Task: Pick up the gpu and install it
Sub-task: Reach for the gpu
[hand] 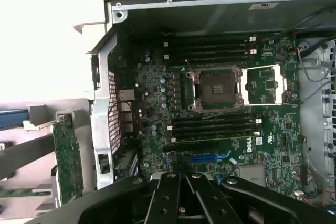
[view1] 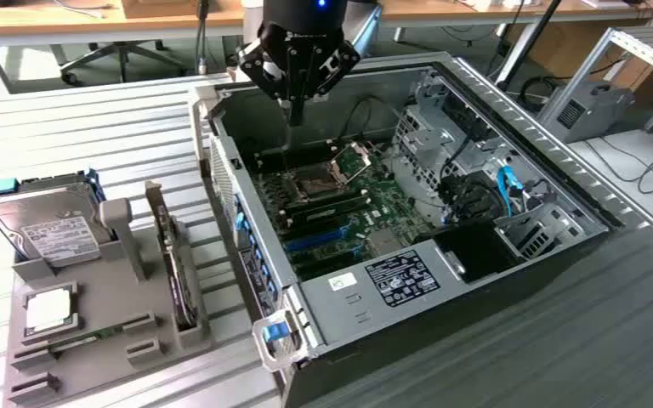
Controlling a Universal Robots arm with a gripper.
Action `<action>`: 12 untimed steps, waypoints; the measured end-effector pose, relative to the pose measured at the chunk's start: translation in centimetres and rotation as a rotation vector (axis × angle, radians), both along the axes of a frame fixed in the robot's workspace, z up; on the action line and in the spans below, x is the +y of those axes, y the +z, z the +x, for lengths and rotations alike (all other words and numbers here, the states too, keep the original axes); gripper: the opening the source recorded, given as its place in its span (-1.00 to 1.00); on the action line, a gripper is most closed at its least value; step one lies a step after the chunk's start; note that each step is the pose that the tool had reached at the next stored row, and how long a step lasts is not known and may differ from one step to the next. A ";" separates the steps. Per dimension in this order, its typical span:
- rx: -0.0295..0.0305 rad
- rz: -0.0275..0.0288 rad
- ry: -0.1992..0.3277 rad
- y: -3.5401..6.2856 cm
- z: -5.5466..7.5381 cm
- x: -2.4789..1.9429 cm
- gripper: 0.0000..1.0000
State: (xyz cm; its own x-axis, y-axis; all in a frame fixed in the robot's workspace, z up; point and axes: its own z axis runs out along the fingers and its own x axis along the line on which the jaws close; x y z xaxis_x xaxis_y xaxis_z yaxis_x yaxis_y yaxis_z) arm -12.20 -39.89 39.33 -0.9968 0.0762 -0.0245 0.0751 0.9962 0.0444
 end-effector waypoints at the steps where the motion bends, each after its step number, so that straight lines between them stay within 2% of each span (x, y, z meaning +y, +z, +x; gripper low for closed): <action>1: 0.0000 0.0000 0.000 0.00 0.0 0.00 -0.79; 12: 0.0000 -0.0001 0.000 0.00 -0.5 0.00 -0.79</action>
State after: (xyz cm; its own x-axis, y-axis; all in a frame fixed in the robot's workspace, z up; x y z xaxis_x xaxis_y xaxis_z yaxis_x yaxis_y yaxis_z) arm -12.69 -39.89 39.33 -0.9968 0.0762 -0.0245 0.0751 0.9962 0.0443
